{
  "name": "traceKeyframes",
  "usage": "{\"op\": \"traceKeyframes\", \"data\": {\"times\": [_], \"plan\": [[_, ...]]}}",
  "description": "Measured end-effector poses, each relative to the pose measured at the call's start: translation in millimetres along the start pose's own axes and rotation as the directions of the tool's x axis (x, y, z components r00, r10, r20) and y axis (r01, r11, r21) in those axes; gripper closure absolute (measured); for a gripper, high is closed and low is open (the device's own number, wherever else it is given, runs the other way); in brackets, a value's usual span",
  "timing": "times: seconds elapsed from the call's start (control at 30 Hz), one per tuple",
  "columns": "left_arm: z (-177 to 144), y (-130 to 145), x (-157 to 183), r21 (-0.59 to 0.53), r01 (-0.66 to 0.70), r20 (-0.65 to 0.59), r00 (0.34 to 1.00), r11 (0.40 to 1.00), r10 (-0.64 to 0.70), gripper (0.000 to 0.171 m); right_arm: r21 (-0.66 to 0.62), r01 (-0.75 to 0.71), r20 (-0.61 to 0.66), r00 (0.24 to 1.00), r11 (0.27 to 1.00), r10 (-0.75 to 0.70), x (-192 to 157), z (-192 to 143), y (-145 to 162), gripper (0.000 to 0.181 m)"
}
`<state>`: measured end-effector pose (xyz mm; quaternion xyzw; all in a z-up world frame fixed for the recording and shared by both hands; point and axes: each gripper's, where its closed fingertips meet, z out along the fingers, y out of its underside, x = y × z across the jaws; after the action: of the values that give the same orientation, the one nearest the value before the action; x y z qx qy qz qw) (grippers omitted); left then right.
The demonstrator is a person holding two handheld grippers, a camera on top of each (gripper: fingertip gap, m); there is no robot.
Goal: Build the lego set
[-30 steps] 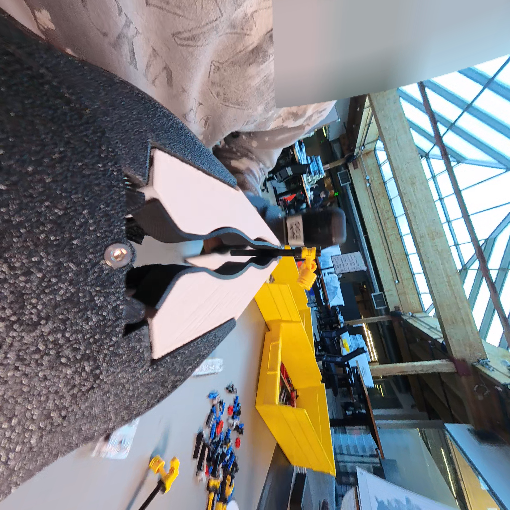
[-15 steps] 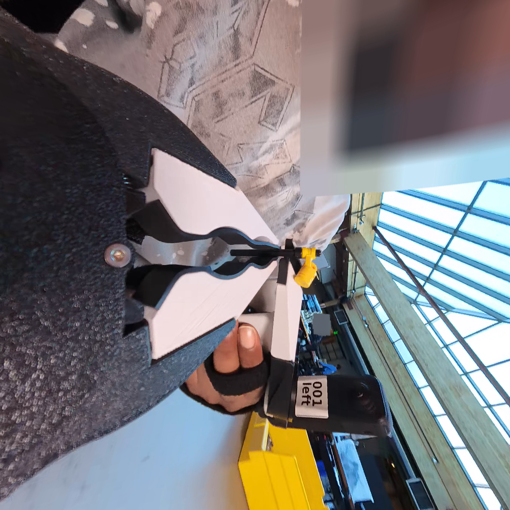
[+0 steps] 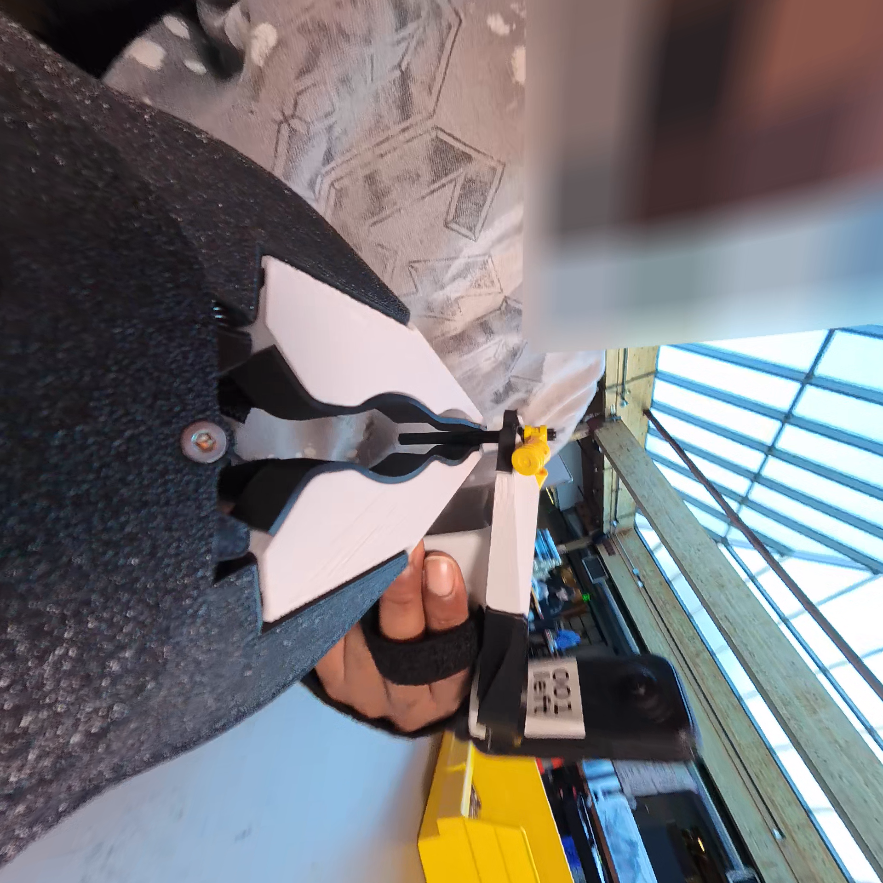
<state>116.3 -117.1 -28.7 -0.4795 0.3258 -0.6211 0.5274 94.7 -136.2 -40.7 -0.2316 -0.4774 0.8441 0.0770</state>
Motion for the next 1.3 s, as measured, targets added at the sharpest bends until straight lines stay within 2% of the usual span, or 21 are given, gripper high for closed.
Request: {"op": "traceKeyframes", "data": {"times": [0.07,0.13,0.2,0.3,0.43,0.53,0.6,0.7,0.77,0.87,0.97,1.13,1.3], "plan": [[-5,-5,-11,-0.005,-0.053,0.098,0.994,0.999,0.054,0.161,0.022,0.052,-0.094,0.994,0.998,-0.049,11,-7,-8,0.178],[-12,-10,-25,-0.03,-0.126,0.226,0.966,0.992,0.129,0.161,0.004,0.168,-0.255,0.953,0.986,-0.162,29,-15,-17,0.178],[-19,-15,-38,-0.061,-0.177,0.333,0.924,0.982,0.188,0.161,-0.07,0.304,-0.406,0.861,0.95,-0.306,44,-23,-23,0.178],[-29,-17,-51,-0.109,-0.221,0.434,0.867,0.969,0.246,0.161,-0.237,0.424,-0.544,0.688,0.874,-0.481,61,-33,-27,0.177],[-38,-13,-66,-0.163,-0.226,0.518,0.809,0.96,0.278,0.161,-0.488,0.471,-0.599,0.432,0.735,-0.675,79,-45,-26,0.175],[-40,-13,-71,-0.181,-0.244,0.551,0.777,0.953,0.304,0.161,-0.56,0.466,-0.612,0.325,0.685,-0.721,83,-50,-28,0.176],[-39,-14,-71,-0.188,-0.262,0.556,0.766,0.947,0.323,0.161,-0.557,0.463,-0.629,0.306,0.689,-0.715,82,-51,-31,0.177],[-38,-14,-72,-0.203,-0.277,0.564,0.751,0.939,0.344,0.16,-0.533,0.447,-0.642,0.34,0.719,-0.687,81,-52,-32,0.178],[-38,-16,-71,-0.183,-0.271,0.559,0.762,0.945,0.326,0.159,-0.502,0.445,-0.652,0.369,0.742,-0.662,80,-52,-32,0.179],[-42,-16,-73,-0.186,-0.243,0.56,0.77,0.952,0.306,0.144,-0.486,0.436,-0.672,0.367,0.757,-0.643,82,-61,-35,0.179],[-58,0,-88,-0.254,-0.132,0.584,0.769,0.958,0.26,0.136,-0.505,0.439,-0.681,0.326,0.743,-0.655,84,-71,-41,0.179],[-76,28,-97,-0.319,-0.017,0.602,0.769,0.948,0.216,0.143,-0.624,0.46,-0.638,0.167,0.632,-0.752,83,-79,-47,0.179],[-65,-5,-88,-0.274,-0.17,0.589,0.748,0.947,0.305,0.147,-0.655,0.466,-0.626,0.106,0.595,-0.773,82,-82,-48,0.179]]}}
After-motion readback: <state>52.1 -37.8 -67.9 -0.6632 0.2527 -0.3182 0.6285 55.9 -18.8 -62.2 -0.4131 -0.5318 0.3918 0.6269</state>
